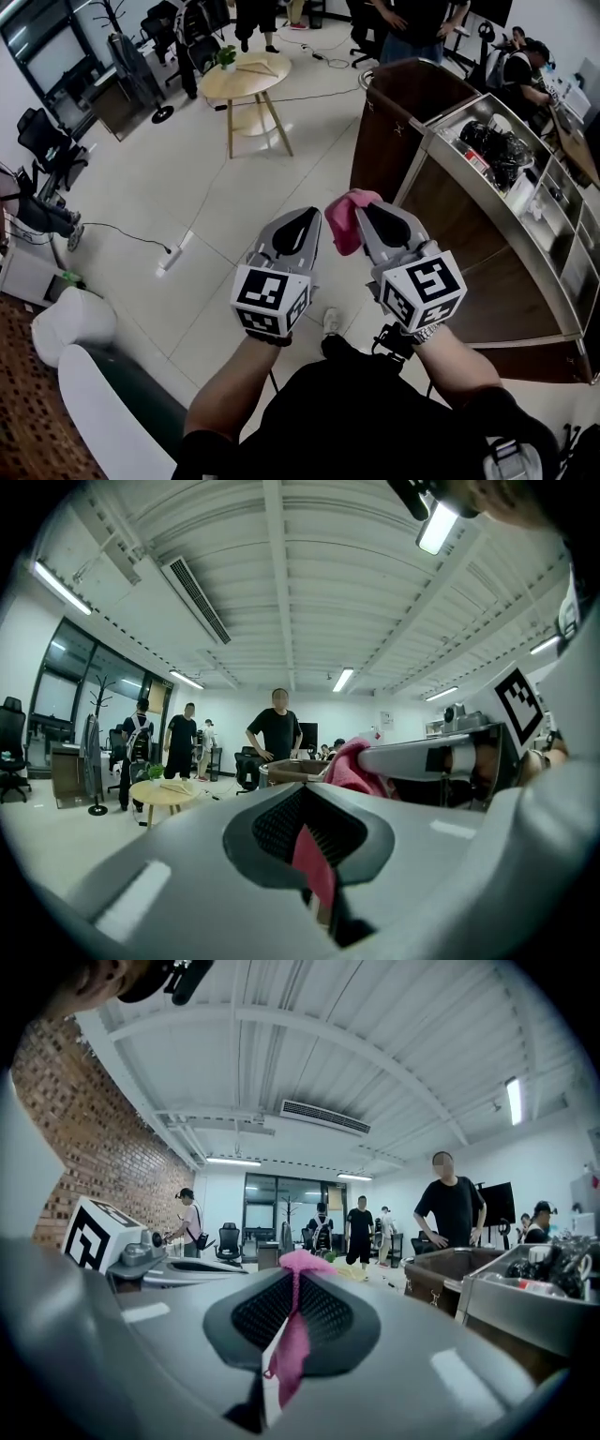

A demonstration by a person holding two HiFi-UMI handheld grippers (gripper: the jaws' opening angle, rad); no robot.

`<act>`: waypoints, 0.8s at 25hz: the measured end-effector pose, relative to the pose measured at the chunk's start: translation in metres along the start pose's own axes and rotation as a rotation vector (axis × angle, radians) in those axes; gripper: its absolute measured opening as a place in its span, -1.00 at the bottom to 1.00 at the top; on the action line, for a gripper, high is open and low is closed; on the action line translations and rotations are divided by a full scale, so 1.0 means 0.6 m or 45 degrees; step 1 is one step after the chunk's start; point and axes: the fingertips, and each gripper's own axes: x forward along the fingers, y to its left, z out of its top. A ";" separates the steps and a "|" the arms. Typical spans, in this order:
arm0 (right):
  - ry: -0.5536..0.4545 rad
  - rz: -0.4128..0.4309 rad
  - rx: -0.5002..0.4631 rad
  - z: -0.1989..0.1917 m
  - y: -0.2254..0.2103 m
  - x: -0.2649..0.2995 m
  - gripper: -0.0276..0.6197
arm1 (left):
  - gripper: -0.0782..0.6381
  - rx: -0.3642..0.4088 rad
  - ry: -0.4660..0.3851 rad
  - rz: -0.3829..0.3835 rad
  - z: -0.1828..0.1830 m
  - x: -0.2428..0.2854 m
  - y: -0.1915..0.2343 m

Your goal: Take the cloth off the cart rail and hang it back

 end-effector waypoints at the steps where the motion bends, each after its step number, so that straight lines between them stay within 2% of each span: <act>1: -0.004 -0.008 0.004 -0.002 -0.011 0.012 -0.86 | -0.77 0.002 0.006 -0.012 -0.003 0.014 0.007; 9: -0.027 -0.080 0.061 -0.020 -0.143 0.096 -0.86 | -0.77 0.027 0.059 -0.096 -0.025 0.172 0.058; 13: -0.017 -0.099 0.068 0.049 -0.217 0.168 -0.86 | -0.77 0.014 0.082 -0.124 0.035 0.274 0.109; 20: 0.068 -0.113 0.105 0.200 -0.459 0.390 -0.86 | -0.77 -0.049 0.146 -0.132 0.171 0.571 0.263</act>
